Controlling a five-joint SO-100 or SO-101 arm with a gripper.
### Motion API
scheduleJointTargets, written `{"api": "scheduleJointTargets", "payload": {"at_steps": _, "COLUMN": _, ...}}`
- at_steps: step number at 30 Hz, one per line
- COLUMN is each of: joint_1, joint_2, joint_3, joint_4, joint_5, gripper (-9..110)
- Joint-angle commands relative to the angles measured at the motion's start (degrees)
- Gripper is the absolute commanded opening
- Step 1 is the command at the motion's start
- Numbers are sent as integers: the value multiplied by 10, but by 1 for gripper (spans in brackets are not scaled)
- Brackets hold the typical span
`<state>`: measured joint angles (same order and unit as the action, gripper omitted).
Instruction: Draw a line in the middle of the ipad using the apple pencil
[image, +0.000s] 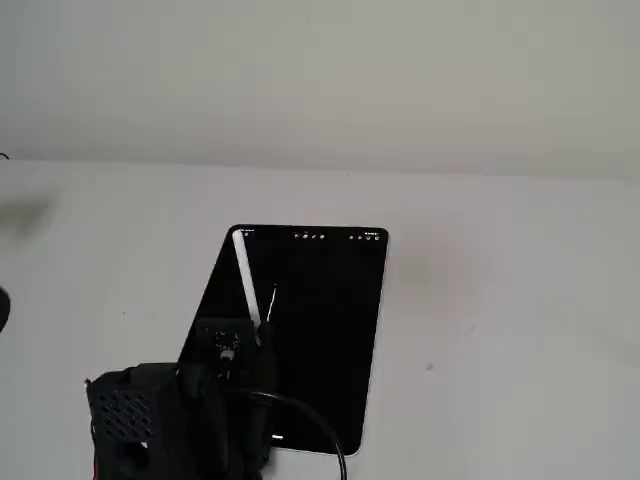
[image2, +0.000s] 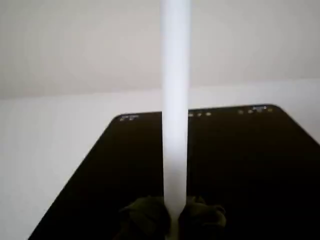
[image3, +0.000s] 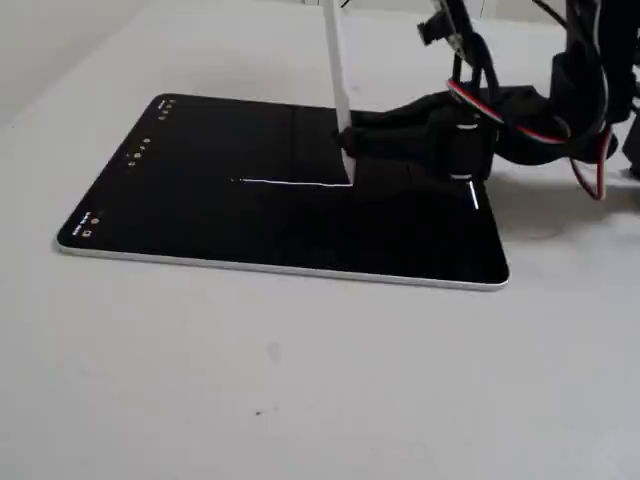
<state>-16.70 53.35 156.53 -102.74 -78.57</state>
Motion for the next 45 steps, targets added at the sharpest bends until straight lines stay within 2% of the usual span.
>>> {"api": "scheduleJointTargets", "payload": {"at_steps": 1, "joint_1": 3, "joint_2": 19, "joint_3": 11, "joint_4": -18, "joint_5": 11, "gripper": 0}}
{"api": "scheduleJointTargets", "payload": {"at_steps": 22, "joint_1": 2, "joint_2": 20, "joint_3": 11, "joint_4": -18, "joint_5": 18, "gripper": 0}}
{"api": "scheduleJointTargets", "payload": {"at_steps": 27, "joint_1": 0, "joint_2": 115, "joint_3": 13, "joint_4": 29, "joint_5": -1, "gripper": 0}}
{"api": "scheduleJointTargets", "payload": {"at_steps": 30, "joint_1": 11, "joint_2": 303, "joint_3": 13, "joint_4": 185, "joint_5": -4, "gripper": 0}}
{"api": "scheduleJointTargets", "payload": {"at_steps": 35, "joint_1": 14, "joint_2": 700, "joint_3": -96, "joint_4": 655, "joint_5": 54, "gripper": 0}}
{"api": "scheduleJointTargets", "payload": {"at_steps": 39, "joint_1": 11, "joint_2": 799, "joint_3": -256, "joint_4": 904, "joint_5": 119, "gripper": 0}}
{"api": "scheduleJointTargets", "payload": {"at_steps": 42, "joint_1": 18, "joint_2": 849, "joint_3": -308, "joint_4": 1028, "joint_5": 197, "gripper": 0}}
{"api": "scheduleJointTargets", "payload": {"at_steps": 45, "joint_1": 38, "joint_2": 914, "joint_3": -308, "joint_4": 1131, "joint_5": 321, "gripper": 0}}
